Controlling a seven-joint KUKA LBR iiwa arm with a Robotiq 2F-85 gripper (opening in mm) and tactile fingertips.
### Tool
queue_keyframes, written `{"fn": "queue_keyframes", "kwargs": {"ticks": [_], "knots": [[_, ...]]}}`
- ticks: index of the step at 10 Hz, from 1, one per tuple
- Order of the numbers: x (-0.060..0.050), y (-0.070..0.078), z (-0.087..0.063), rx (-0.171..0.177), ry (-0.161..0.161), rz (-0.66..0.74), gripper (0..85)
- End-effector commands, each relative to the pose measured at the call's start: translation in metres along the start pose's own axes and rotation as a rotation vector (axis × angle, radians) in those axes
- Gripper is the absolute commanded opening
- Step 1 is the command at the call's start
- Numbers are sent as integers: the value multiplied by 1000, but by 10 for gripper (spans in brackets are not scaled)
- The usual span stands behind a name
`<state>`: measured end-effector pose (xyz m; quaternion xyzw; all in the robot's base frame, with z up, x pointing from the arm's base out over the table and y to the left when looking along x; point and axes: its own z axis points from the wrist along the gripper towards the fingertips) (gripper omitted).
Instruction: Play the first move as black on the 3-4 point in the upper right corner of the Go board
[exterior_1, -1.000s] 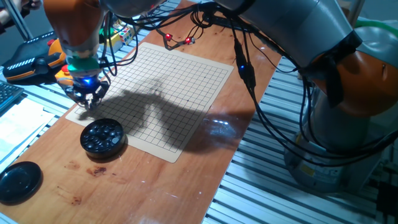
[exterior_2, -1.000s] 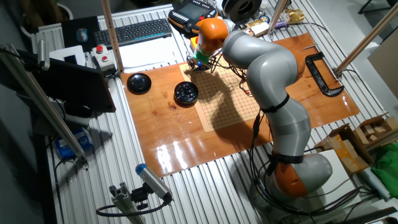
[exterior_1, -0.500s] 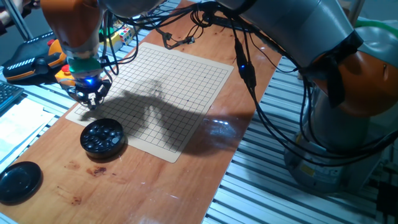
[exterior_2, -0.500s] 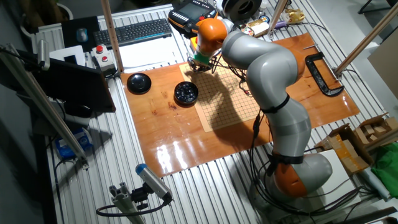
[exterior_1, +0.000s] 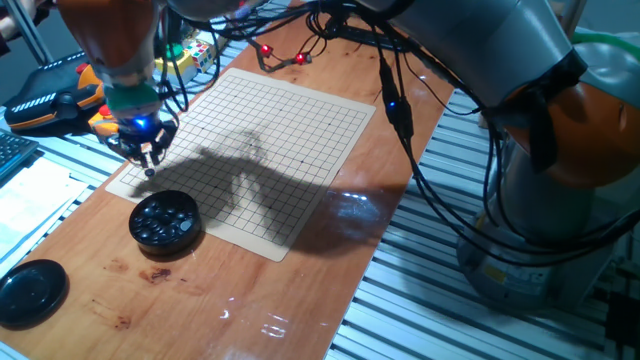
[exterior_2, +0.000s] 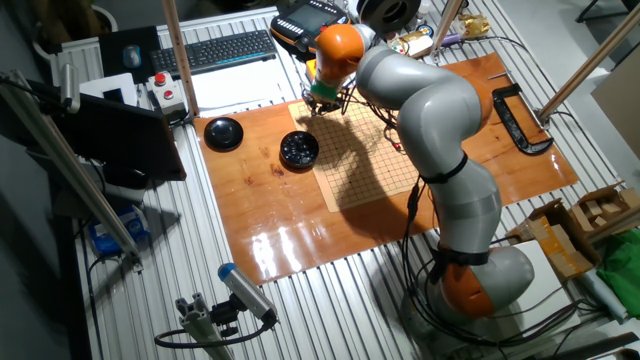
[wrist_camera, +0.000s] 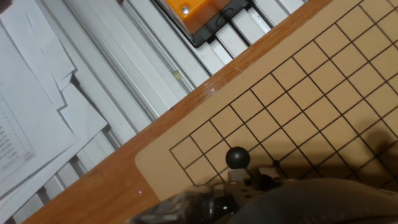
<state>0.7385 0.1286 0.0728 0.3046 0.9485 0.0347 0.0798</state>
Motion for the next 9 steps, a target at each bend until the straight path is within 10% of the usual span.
{"fn": "queue_keyframes", "kwargs": {"ticks": [1, 9], "knots": [[1, 1, -10, 6, 3, -6, 10], [11, -22, -82, 16, 42, -108, 7]]}}
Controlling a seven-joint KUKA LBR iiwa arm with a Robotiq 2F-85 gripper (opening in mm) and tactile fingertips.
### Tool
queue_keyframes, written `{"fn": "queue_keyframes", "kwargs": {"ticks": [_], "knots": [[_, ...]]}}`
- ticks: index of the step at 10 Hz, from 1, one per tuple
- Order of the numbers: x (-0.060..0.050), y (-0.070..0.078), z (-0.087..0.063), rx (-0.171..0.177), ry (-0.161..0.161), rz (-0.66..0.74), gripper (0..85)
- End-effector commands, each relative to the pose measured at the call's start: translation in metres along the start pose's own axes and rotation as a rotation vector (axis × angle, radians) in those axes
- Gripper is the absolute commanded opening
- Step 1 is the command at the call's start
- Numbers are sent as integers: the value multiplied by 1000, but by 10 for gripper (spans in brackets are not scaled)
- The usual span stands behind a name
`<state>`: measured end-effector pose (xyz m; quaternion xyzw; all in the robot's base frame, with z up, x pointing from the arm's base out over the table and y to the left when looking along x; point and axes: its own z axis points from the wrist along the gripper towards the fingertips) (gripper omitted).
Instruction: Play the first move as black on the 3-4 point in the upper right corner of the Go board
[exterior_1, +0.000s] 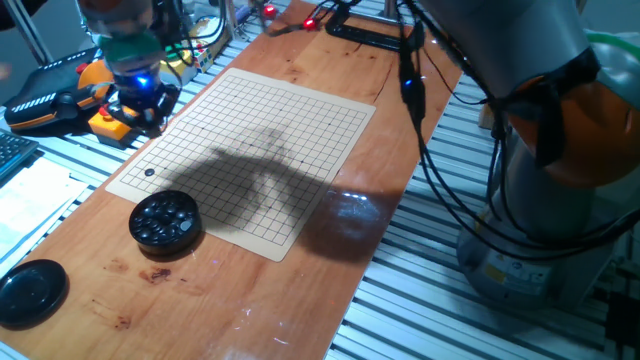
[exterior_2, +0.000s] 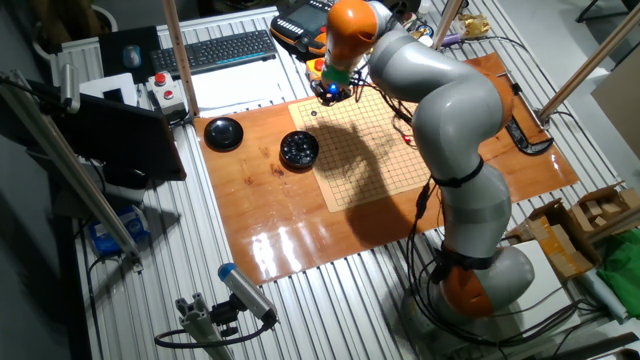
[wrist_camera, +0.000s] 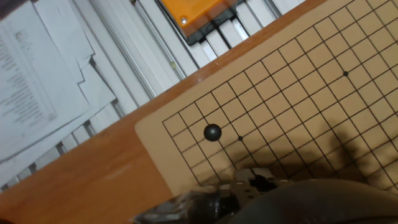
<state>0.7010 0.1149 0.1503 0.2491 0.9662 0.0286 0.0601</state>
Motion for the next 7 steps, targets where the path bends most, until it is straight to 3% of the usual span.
{"fn": "queue_keyframes", "kwargs": {"ticks": [1, 4, 7], "knots": [[5, -4, -4, -4, -8, -36, 7], [17, -18, -10, 17, -23, -131, 7], [16, -38, -14, 40, -4, -211, 7]]}}
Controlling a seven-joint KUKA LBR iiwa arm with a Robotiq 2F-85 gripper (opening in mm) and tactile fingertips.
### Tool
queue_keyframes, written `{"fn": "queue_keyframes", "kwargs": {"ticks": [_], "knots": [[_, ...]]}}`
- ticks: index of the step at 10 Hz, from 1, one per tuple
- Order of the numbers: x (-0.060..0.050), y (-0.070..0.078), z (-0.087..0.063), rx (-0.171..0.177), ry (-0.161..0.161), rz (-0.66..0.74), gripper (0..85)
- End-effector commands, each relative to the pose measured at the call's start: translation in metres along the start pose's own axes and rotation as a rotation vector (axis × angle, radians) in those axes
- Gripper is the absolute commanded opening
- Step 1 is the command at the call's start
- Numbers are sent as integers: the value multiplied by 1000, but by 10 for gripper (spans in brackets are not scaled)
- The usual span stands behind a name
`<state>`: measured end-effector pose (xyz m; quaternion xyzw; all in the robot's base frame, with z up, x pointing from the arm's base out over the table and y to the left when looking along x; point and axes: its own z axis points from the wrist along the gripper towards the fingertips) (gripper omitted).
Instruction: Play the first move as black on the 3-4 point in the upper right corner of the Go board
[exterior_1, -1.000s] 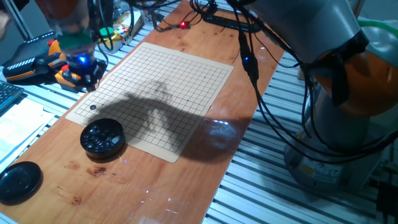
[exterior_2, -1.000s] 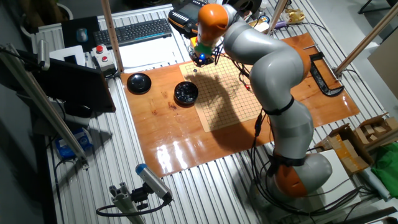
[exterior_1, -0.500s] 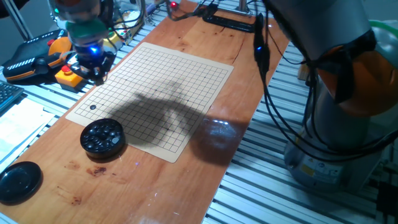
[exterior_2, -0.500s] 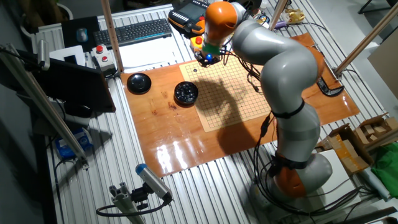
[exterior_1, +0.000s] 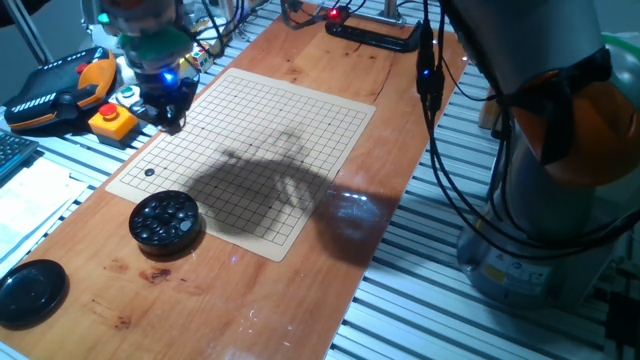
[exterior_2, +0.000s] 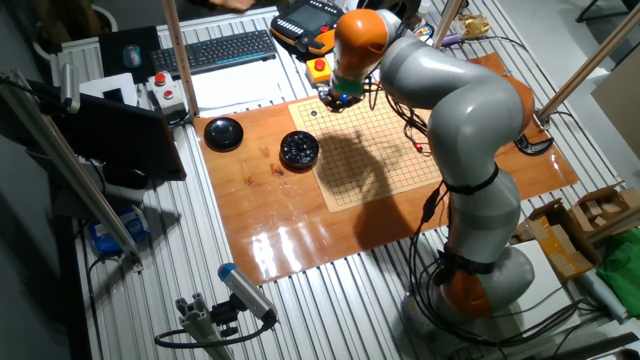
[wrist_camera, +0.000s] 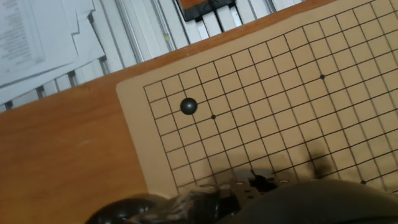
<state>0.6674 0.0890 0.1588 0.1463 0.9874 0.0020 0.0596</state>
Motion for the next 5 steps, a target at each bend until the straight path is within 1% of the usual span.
{"fn": "queue_keyframes", "kwargs": {"ticks": [1, 3, 5], "knots": [[0, -6, -2, 13, 3, -21, 7], [1, -14, -2, 31, -1, -53, 7], [2, -21, -3, 36, -5, -80, 7]]}}
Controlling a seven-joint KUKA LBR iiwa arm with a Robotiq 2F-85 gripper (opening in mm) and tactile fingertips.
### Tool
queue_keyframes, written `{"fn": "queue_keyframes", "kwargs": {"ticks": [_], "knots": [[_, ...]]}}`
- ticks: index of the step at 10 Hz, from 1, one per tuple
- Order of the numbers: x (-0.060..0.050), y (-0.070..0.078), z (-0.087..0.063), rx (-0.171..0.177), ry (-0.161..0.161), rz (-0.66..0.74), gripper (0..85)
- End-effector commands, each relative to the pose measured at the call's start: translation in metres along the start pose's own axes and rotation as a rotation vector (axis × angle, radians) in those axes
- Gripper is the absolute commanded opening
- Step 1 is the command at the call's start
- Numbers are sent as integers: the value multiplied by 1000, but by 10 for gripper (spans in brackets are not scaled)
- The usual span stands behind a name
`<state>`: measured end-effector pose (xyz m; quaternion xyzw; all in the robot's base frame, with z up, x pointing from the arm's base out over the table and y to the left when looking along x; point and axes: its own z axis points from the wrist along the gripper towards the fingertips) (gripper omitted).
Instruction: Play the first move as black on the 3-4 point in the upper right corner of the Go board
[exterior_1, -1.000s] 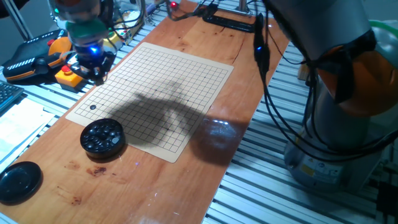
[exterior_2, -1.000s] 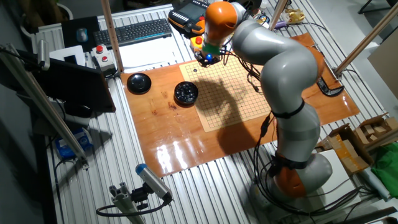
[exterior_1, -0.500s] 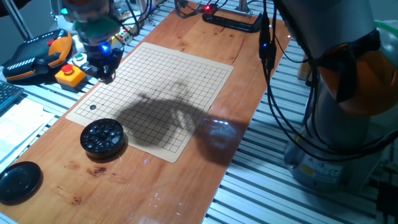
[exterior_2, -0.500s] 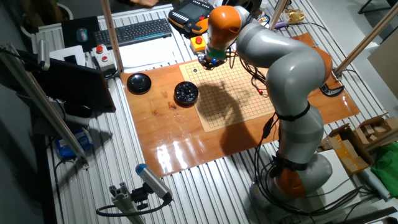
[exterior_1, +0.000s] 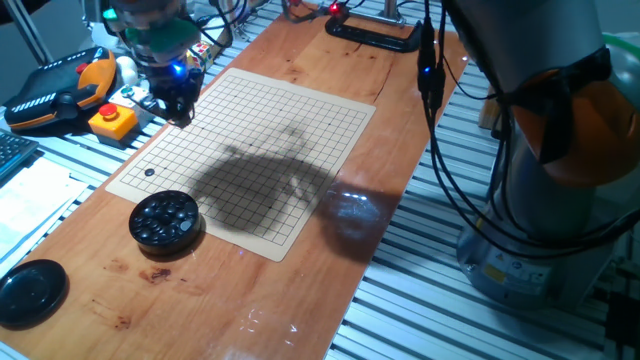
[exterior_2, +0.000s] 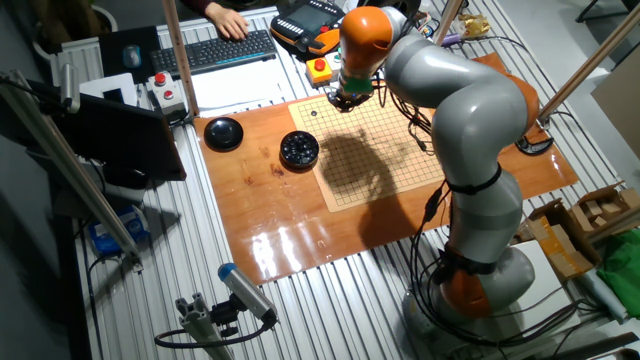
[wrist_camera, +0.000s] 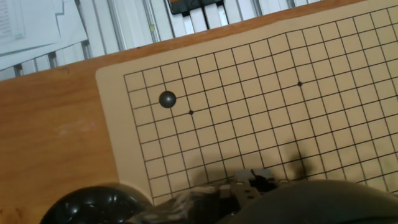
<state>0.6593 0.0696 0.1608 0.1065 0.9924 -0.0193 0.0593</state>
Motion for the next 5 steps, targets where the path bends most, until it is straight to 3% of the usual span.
{"fn": "queue_keyframes", "kwargs": {"ticks": [1, 3, 5], "knots": [[0, -1, 0, -1, 6, -4, 7], [1, -1, -1, -35, 28, 6, 7], [1, -1, -1, -35, 30, -1, 7]]}}
